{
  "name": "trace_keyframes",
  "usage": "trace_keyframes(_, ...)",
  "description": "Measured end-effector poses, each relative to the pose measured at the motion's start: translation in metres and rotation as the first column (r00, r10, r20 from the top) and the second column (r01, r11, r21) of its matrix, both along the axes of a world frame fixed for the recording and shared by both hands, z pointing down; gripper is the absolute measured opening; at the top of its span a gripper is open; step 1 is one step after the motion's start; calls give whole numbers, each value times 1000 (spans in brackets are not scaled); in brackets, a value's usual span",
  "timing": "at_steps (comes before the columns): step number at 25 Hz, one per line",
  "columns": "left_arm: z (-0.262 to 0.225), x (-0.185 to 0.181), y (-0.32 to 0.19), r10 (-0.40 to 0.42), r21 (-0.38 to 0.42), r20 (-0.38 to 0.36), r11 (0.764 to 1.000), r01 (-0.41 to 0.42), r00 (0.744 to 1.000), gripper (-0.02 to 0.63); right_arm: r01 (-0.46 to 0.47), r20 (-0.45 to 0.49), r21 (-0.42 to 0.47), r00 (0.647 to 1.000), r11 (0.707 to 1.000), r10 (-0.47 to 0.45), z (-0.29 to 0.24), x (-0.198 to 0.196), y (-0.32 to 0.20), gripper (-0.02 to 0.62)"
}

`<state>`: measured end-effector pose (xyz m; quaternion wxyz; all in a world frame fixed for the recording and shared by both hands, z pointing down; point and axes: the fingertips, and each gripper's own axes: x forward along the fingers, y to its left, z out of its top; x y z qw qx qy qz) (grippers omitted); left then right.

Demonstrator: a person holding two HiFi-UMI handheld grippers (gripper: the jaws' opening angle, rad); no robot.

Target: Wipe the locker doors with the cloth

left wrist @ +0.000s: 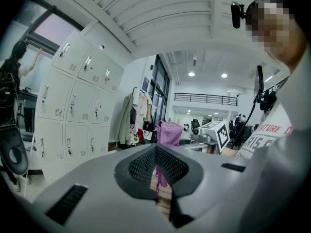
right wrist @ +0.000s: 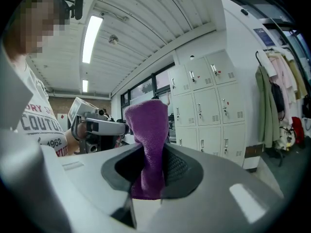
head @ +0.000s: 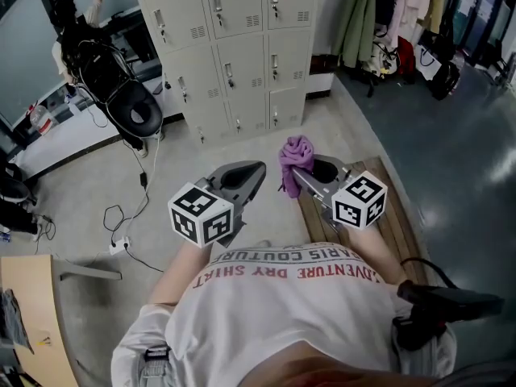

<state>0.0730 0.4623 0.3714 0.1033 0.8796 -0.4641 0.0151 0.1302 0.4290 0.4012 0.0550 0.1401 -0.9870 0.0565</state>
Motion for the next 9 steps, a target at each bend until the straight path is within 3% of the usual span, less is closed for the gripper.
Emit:
trace_keyframes(4,-8,-7,-12,5,-9,-7,1000,-5,1000,0,-7,-9,-10,1000,1000,7,-7,-7,-13,80)
trace_keyframes(9,4,8,11,6,0,1,1000,-6,1000,0,-7,-5,0,1000,1000,7,4,8,9,80)
